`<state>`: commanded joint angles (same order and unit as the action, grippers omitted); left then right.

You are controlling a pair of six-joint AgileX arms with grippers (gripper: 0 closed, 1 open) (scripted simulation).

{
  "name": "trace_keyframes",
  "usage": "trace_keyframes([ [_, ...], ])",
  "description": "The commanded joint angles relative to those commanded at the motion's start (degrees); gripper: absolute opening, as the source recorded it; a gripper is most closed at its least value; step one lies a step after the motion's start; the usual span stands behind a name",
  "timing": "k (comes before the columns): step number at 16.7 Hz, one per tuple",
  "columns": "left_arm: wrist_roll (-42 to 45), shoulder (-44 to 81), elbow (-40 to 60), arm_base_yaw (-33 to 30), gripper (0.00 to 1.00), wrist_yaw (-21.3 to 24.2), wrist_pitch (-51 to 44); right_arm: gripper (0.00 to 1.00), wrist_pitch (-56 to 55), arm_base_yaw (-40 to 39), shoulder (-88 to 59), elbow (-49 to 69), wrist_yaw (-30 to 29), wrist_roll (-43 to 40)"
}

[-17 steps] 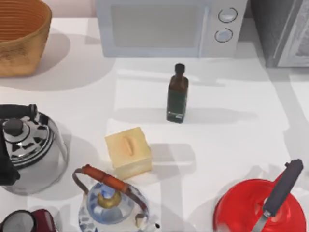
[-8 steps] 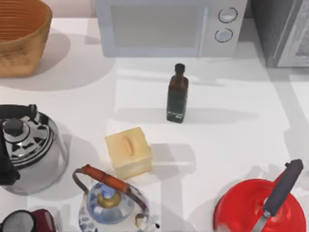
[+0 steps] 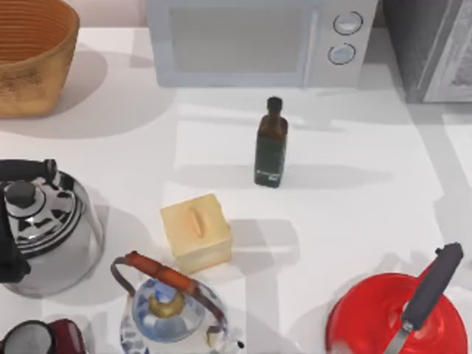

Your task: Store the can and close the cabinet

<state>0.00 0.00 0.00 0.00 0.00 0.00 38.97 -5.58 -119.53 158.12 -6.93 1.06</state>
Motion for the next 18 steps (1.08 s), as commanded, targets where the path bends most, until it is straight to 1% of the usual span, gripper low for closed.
trace_keyframes([
  [7,0.0,0.0,0.0,0.0,1.0,0.0,0.0,1.0,0.0,-0.12,0.01,-0.02,0.0,0.0],
  [10,0.0,0.0,0.0,0.0,1.0,0.0,0.0,1.0,-0.22,0.45,1.83,-3.49,-0.26,-0.03],
  [14,0.0,0.0,0.0,0.0,1.0,0.0,0.0,1.0,-2.21,1.72,10.43,-16.43,-0.44,-0.05],
  [18,0.0,0.0,0.0,0.0,1.0,0.0,0.0,1.0,-7.23,2.73,26.56,-39.03,0.24,-0.05],
])
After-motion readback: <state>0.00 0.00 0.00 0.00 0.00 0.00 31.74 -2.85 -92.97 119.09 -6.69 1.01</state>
